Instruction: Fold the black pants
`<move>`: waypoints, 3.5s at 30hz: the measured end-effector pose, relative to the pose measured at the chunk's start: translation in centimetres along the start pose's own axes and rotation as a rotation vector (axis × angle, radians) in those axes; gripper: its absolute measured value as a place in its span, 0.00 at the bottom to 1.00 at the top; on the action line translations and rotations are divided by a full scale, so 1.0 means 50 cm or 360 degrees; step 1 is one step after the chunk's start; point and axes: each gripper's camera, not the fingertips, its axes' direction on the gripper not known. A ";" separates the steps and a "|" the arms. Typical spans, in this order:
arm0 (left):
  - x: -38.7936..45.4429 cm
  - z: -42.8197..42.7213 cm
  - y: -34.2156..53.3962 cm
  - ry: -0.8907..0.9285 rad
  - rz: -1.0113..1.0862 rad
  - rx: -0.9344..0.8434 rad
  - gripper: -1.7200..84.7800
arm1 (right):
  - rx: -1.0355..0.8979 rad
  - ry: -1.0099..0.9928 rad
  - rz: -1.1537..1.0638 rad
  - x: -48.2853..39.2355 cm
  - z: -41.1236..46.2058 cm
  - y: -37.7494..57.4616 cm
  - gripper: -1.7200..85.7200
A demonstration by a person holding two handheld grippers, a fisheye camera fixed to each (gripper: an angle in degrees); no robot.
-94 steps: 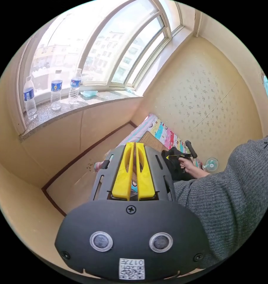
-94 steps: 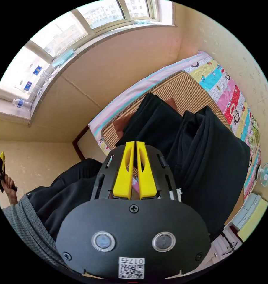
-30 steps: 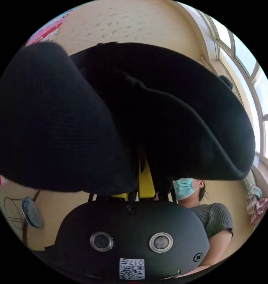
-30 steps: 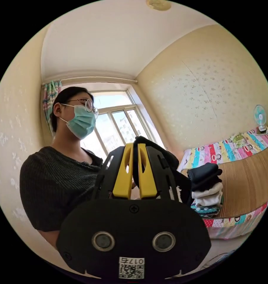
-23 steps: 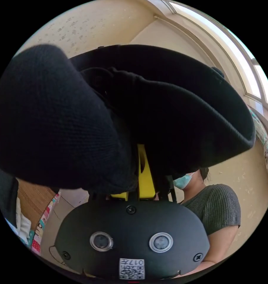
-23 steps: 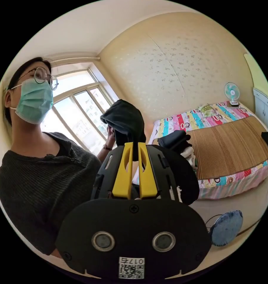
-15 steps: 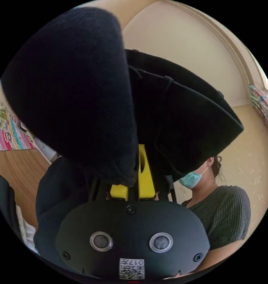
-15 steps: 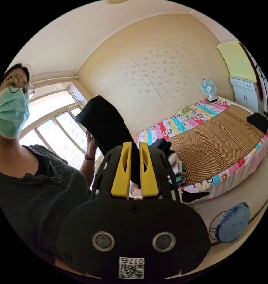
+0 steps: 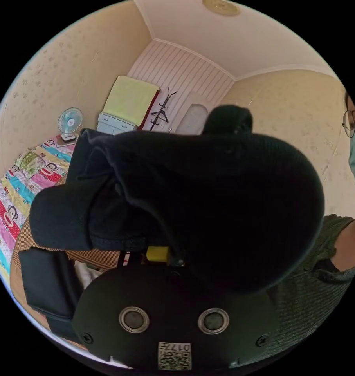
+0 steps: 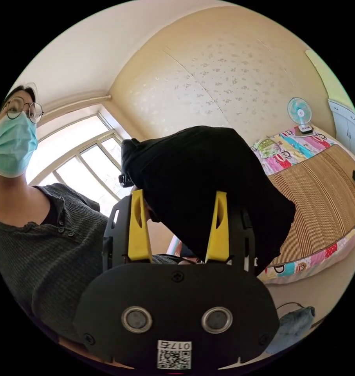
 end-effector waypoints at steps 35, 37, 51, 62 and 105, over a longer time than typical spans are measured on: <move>-0.955 0.221 -0.635 -0.0404 -0.0381 -0.0533 0.11 | 0.0588 -0.0734 0.0459 0.839 -0.582 -1.042 0.05; -1.037 0.300 -0.645 -0.0318 -0.0560 -0.0503 0.12 | 0.0516 -0.0390 0.0615 0.954 -0.644 -1.047 0.04; -1.172 0.216 0.203 -0.0324 -0.1498 -0.1090 0.15 | -0.0084 0.0444 0.1805 0.977 -0.899 -0.769 0.04; -1.110 -0.001 0.580 -0.0191 -0.1289 -0.1865 0.17 | -0.0660 0.0182 0.1669 0.701 -0.719 -0.905 0.03; -0.893 -0.548 0.542 -0.0541 -0.2916 -0.0782 0.01 | -0.1452 0.0971 0.1147 0.772 -0.897 -1.599 0.02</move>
